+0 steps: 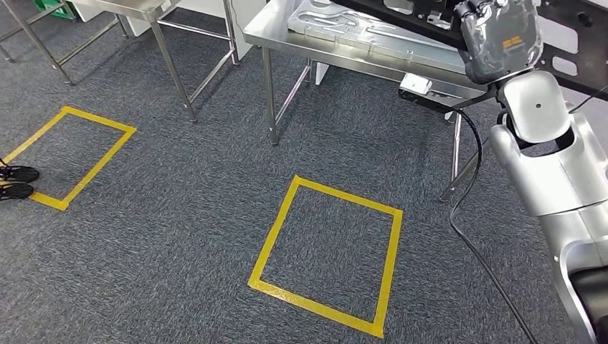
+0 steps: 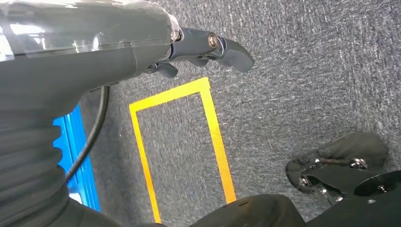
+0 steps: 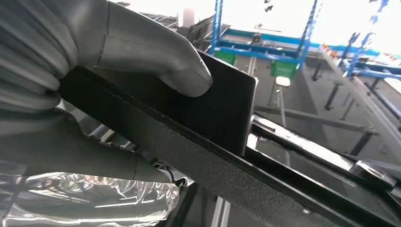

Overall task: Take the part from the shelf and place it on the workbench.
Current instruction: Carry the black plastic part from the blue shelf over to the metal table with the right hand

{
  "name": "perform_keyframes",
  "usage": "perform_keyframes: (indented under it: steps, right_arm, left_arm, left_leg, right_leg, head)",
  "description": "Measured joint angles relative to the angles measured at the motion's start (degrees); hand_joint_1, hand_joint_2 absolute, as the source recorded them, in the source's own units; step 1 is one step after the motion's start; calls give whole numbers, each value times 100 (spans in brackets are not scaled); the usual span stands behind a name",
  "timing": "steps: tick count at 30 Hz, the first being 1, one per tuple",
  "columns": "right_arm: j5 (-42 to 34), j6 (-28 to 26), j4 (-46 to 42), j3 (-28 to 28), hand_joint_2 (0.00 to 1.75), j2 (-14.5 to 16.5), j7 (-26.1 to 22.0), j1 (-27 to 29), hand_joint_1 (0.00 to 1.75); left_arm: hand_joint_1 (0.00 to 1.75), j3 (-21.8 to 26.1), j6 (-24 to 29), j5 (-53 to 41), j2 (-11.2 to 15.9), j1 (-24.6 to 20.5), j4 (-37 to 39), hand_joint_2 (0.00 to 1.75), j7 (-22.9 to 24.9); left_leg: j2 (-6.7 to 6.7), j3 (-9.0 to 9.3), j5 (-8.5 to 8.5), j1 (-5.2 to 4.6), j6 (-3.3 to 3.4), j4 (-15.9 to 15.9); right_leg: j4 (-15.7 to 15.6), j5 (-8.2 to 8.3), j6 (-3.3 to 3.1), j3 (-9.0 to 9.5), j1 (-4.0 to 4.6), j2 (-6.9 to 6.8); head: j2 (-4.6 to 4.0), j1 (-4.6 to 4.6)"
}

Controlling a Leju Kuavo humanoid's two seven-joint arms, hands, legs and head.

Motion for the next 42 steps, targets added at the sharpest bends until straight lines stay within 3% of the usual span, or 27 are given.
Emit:
perform_keyframes:
  steps: [2, 3, 4, 7, 9, 11, 13, 16, 17, 18, 19, 20, 22, 24, 26, 28, 29, 31, 33, 34, 35, 36, 38, 40, 42]
  right_arm:
    - [11, -11, 5, 0, 175, 1, 2, 41, 175]
    - [18, -16, 8, 0, 175, 1, 3, 62, 175]
    - [25, -23, 10, -2, 175, 1, 3, 75, 175]
    - [53, -66, 8, -35, 175, 3, 4, 82, 175]
    - [79, -93, 8, -60, 175, 6, 6, 93, 175]
    - [98, -112, 9, -75, 175, 8, 9, 114, 175]
    - [107, -128, 8, -83, 175, 15, 15, 122, 175]
    - [123, -138, 9, -85, 175, 62, 14, 136, 175]
    - [133, -138, 9, -85, 175, 79, 8, 147, 175]
    - [144, -138, 10, -85, 175, 91, -1, 156, 175]
    - [155, -138, 10, -86, 175, 99, -8, 162, 175]
    - [166, -138, 10, -91, 175, 107, -13, 165, 175]
    - [183, -139, 9, -112, 175, 118, -17, 165, 175]
    - [189, -145, 9, -138, 175, 127, -21, 173, 175]
    - [189, -151, 8, -175, 175, 127, -27, 201, 175]
    - [189, -152, 8, -233, 175, 114, -29, 216, 175]
    - [189, -153, 8, -255, 175, 109, -29, 211, 175]
    - [189, -155, 8, -272, 175, 108, -31, 211, 175]
    - [190, -155, 9, -272, 175, 108, -33, 245, 175]
    - [190, -154, 9, -273, 175, 108, -33, 258, 175]
    - [190, -154, 9, -276, 175, 108, -33, 260, 175]
    - [191, -154, 8, -282, 175, 108, -33, 253, 175]
    - [190, -154, 5, -299, 175, 109, -34, 231, 175]
    - [189, -154, 0, -313, 175, 111, -34, 226, 175]
    - [190, -154, -4, -320, 175, 112, -35, 235, 175]
  left_arm:
    - [0, 0, 0, -4, -1, 7, 0, 175, -1]
    - [0, 0, 0, -7, -1, 9, 0, 175, -1]
    - [0, 0, 0, -10, -1, 10, 0, 175, -2]
    - [0, 0, 1, -19, 1, 7, 0, 175, -5]
    - [0, 1, 2, -24, 3, 7, 0, 175, -9]
    - [0, 1, 3, -34, 9, 6, 0, 175, -11]
    - [0, 1, 4, -34, 15, 4, 0, 175, -21]
    - [0, 1, 6, -12, 13, 5, 0, 175, -38]
    - [0, 1, 7, -7, 13, 6, 0, 175, -42]
    - [0, 1, 9, -4, 13, 7, 0, 175, -45]
    - [0, 1, 12, 0, 13, 8, 0, 175, -47]
    - [0, 1, 14, 1, 14, 8, 0, 175, -50]
    - [0, 0, 18, 4, 12, 8, 0, 175, -58]
    - [0, 1, 20, 7, 5, 5, 0, 175, -72]
    - [0, 2, 22, 8, -4, -3, 0, 175, -80]
    - [0, 2, 33, 7, -14, -10, 0, 175, -84]
    - [0, 3, 39, 6, -18, -9, 0, 175, -84]
    - [0, 4, 47, 4, -17, -1, -1, 175, -84]
    - [0, 5, 50, 3, -16, 6, -2, 175, -84]
    - [0, 6, 51, 2, -16, 7, -2, 175, -84]
    - [0, 7, 52, 2, -16, 7, -2, 175, -84]
    - [0, 7, 54, 2, -15, 7, -2, 175, -84]
    - [0, 7, 59, 3, -7, 6, -3, 175, -84]
    - [0, 9, 63, 4, 1, 6, -4, 175, -85]
    - [0, 14, 66, 4, 7, 5, -6, 175, -86]
  left_leg:
    - [100, -15, 1, -21, 9, 6]
    - [151, -18, -1, -29, 10, 12]
    - [205, -17, -6, -35, 8, 20]
    - [337, -17, -43, -66, -32, 63]
    - [408, -19, -63, -96, -74, 81]
    - [472, -16, -82, -106, -120, 81]
    - [353, -79, -233, -95, -185, 260]
    - [94, -499, -759, -59, -259, 1259]
    - [74, -632, -855, -52, -273, 1562]
    - [66, -685, -846, -46, -280, 1685]
    - [58, -631, -723, -39, -281, 1574]
    - [25, -485, -522, -28, -275, 1261]
    - [-186, -140, -194, 4, -246, 502]
    - [-336, 10, -121, 15, -211, 155]
    - [-262, 26, -104, 7, -149, 103]
    - [-148, 48, -49, 16, -58, 25]
    - [-89, 55, -25, 24, -23, -11]
    - [18, 51, -13, 13, 3, -24]
    - [129, 42, -18, 6, 5, -16]
    - [185, 39, -25, 6, 2, -9]
    - [240, 40, -35, 6, -7, 2]
    - [289, 42, -53, 2, -24, 20]
    - [366, 37, -95, -33, -75, 66]
    - [442, 33, -117, -68, -128, 83]
    - [491, 40, -145, -67, -188, 88]
  right_leg:
    - [635, -239, 13, -266, -1, -67]
    - [694, -212, 13, -269, -2, -79]
    - [524, -89, 7, -158, 1, -98]
    - [-574, 327, -67, 453, 65, -348]
    - [-838, 359, -131, 567, 118, -420]
    - [-858, 390, -187, 549, 105, -309]
    - [-890, 423, -248, 552, 64, -222]
    - [-900, 448, -301, 540, 46, -85]
    - [-894, 449, -305, 535, 48, -27]
    - [-885, 450, -306, 530, 47, 35]
    - [-873, 449, -303, 528, 45, 99]
    - [-861, 447, -298, 528, 42, 162]
    - [-837, 448, -267, 510, 40, 280]
    - [-831, 477, -198, 461, 36, 390]
    - [-853, 516, -112, 423, 20, 484]
    - [-748, 433, -56, 357, 20, 331]
    - [-535, 298, -40, 257, 25, 192]
    - [162, -60, -14, -61, 26, -25]
    - [695, -221, 12, -300, 15, -77]
    - [671, -150, 20, -275, 11, -95]
    - [428, 6, 24, -137, 9, -130]
    - [28, 197, 24, 86, 9, -216]
    - [-635, 406, -26, 434, 50, -418]
    - [-806, 414, -108, 488, 91, -455]
    - [-828, 444, -180, 468, 70, -339]
  head:
    - [0, 0]
    - [0, 0]
    - [0, 0]
    - [0, 0]
    - [0, 0]
    - [0, 0]
    - [0, 0]
    - [0, 0]
    - [0, 0]
    - [0, 0]
    - [0, 0]
    - [0, 0]
    - [0, 0]
    - [0, -1]
    - [0, -1]
    - [0, 1]
    - [0, 1]
    - [0, 1]
    - [0, 1]
    - [0, 1]
    - [0, 1]
    - [0, 1]
    - [0, 1]
    - [0, 1]
    - [0, 0]
